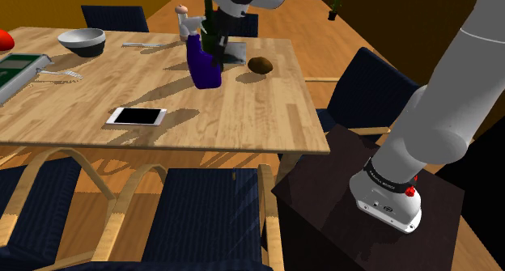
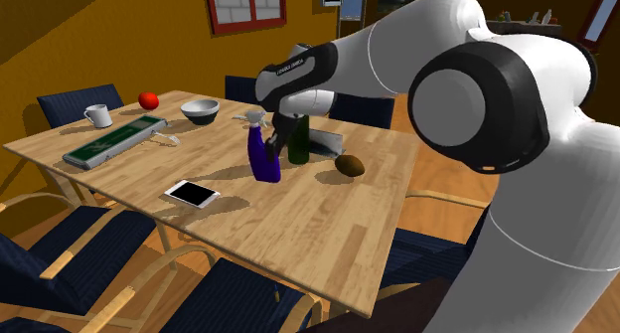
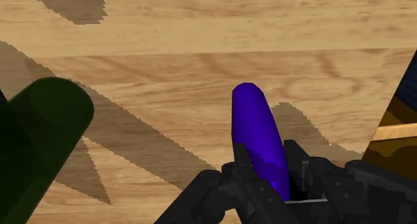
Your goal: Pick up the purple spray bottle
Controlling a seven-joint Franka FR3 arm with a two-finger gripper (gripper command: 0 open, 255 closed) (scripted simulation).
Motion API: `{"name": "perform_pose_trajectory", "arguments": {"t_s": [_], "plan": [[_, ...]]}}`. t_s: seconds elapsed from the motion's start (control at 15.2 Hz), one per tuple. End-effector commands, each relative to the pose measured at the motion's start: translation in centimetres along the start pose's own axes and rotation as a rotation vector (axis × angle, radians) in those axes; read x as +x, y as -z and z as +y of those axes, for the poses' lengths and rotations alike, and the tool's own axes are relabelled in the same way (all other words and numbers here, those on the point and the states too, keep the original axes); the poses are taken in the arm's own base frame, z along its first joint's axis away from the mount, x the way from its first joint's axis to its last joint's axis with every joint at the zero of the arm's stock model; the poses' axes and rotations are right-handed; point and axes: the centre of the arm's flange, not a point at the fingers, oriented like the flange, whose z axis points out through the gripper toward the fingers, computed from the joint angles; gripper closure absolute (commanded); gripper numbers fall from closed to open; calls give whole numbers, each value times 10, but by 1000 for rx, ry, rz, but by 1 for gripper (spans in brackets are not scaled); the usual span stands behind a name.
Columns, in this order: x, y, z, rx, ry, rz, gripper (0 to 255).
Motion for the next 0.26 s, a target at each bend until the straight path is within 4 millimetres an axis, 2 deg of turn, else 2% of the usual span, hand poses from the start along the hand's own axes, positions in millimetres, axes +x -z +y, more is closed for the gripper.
{"name": "perform_pose_trajectory", "arguments": {"t_s": [0.0,0.2], "plan": [[6,10,0,0,0,0,255],[8,15,0,0,0,0,255]]}}
